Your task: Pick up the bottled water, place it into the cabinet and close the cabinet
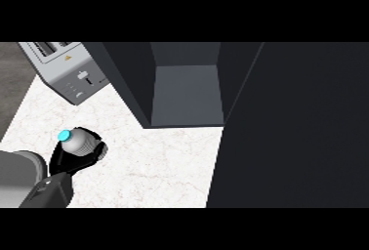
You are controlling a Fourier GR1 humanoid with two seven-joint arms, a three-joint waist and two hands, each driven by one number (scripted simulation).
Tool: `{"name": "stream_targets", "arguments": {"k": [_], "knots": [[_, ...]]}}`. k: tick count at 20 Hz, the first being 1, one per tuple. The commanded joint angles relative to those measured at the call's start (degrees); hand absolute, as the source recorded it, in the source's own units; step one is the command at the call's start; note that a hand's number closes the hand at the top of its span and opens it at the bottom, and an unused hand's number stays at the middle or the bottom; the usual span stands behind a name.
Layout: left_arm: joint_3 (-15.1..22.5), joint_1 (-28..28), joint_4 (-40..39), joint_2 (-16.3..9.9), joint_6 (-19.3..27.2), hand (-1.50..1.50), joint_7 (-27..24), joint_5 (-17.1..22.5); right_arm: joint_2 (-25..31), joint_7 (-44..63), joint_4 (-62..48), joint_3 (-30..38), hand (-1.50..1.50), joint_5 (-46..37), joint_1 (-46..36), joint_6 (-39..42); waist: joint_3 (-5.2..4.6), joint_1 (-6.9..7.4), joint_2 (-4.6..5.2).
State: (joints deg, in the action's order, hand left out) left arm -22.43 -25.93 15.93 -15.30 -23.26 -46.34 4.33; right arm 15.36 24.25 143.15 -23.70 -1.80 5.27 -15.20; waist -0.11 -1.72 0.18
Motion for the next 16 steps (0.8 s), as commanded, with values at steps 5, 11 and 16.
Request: {"name": "stream_targets", "arguments": {"k": [5, 11, 16], "knots": [[4.8, 0.7, 4.1, 8.0, 6.6, 1.50, -10.5, -4.1, 2.5, -1.6, 7.8, 6.1, -1.50, 5.2, 6.9, 3.4, 0.12, 0.60, -0.23], [7.2, -4.0, 6.0, 12.9, 10.4, 1.50, -5.6, -4.9, 2.2, -2.7, 7.8, 9.7, -1.50, 5.7, 9.4, 4.2, 0.14, 0.95, -0.31], [10.6, -6.1, 3.6, 15.2, 5.7, 1.50, -7.1, 2.0, 2.4, -7.2, 5.1, 15.2, -1.50, 10.4, 10.7, 7.5, 0.16, 0.04, -0.43]]}}
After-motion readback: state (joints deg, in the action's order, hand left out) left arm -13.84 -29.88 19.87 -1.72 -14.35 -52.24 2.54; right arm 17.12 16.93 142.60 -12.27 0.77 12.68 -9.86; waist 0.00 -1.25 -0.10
